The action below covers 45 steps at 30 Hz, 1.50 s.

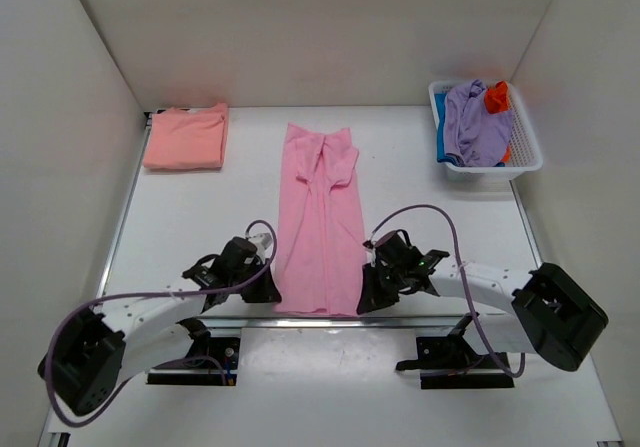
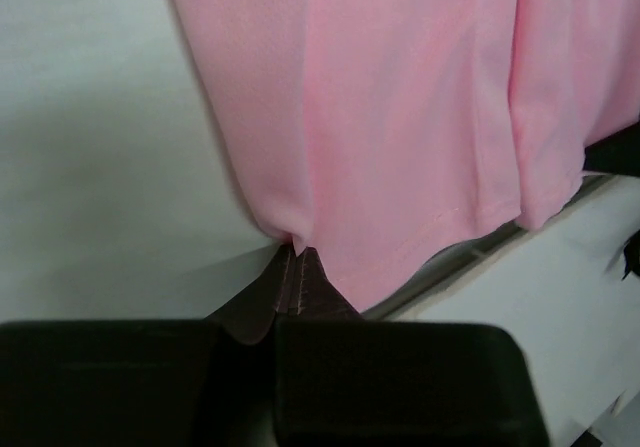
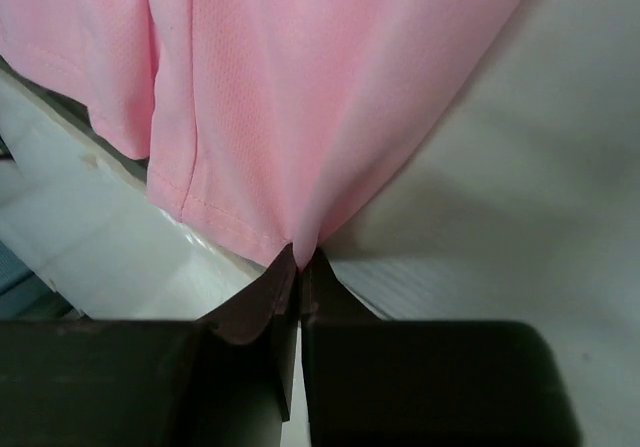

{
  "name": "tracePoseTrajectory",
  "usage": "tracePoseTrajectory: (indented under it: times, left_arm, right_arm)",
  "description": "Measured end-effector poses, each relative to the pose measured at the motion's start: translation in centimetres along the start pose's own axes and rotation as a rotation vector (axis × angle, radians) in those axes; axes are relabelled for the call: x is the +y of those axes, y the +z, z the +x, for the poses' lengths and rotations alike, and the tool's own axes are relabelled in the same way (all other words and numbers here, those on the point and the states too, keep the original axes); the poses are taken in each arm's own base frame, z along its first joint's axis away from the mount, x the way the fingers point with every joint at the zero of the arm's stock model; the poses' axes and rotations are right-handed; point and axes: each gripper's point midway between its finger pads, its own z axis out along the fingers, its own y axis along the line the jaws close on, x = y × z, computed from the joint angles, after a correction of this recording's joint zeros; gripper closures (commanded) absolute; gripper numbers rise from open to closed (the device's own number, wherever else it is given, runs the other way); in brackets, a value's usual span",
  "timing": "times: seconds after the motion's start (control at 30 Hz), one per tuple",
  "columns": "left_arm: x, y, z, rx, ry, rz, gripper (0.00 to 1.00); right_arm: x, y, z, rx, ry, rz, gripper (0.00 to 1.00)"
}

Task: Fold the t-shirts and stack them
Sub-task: Grab the bottom of the folded rectangular tshirt with both arms, then fold the folded rectangular tshirt in 1/3 of the way

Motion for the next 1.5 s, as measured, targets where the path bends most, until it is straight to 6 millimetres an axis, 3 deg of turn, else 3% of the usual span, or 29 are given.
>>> tracePoseTrajectory:
  times: [0.17, 0.37, 0.47, 0.57, 0.7, 1.03, 1.07, 1.13, 1.17, 1.23, 1.3, 1.4, 1.5]
  left_arm:
    - [0.7, -1.6, 2.1, 0.02, -0.013, 0.0, 1.0]
    - [1.0, -2.6, 1.4, 0.023, -0.073, -0.011, 1.0]
    - [0.0, -3.2, -1.3, 0.0, -0.094, 0.0, 1.0]
    - [-0.7, -3.9, -5.8, -0.062, -0.115, 0.015, 1.0]
    - [-1.0, -4.1, -11.9, -0.119, -0.12, 0.02, 1.0]
    - [0.6, 0.2, -23.0, -0.124, -0.123, 0.025, 1.0]
    - [1.0, 0.8, -24.2, -0.127, -0.128, 0.027, 0.92]
    - [1.9, 2.1, -26.4, -0.133, -0.143, 0.028, 0.6]
    - [2.5, 2.7, -27.6, -0.138, -0.156, 0.033, 0.54]
    - [3.5, 3.6, -29.4, -0.151, -0.187, 0.046, 0.45]
    - [4.6, 4.1, -30.5, -0.162, -0.219, 0.059, 0.44]
    - [5.7, 3.8, -30.4, -0.165, -0.258, 0.062, 0.44]
    - [6.0, 3.4, -28.3, -0.158, -0.265, 0.061, 0.44]
  right_arm:
    - [-0.5, -1.0, 2.4, 0.059, 0.013, 0.003, 0.99]
    - [-0.3, -1.5, 2.5, 0.115, 0.018, 0.0, 1.0]
    - [1.0, -2.4, -0.1, 0.086, 0.012, -0.026, 1.0]
    - [2.6, -3.8, -4.4, 0.014, -0.008, -0.067, 0.99]
    - [2.7, -5.2, -9.8, -0.056, -0.014, -0.074, 1.0]
    - [0.7, -5.7, -21.1, -0.099, -0.043, -0.026, 1.0]
    - [0.3, -5.6, -22.1, -0.103, -0.043, -0.02, 0.95]
    - [-0.9, -5.3, -24.3, -0.11, -0.035, -0.003, 0.75]
    - [-1.4, -5.1, -25.4, -0.122, -0.035, 0.007, 0.62]
    - [-2.4, -5.1, -27.5, -0.145, -0.032, 0.023, 0.49]
    - [-3.0, -5.5, -28.8, -0.174, -0.033, 0.04, 0.48]
    - [-3.5, -6.4, -29.3, -0.201, -0.028, 0.059, 0.48]
    - [-4.0, -6.3, -27.6, -0.209, -0.021, 0.073, 0.48]
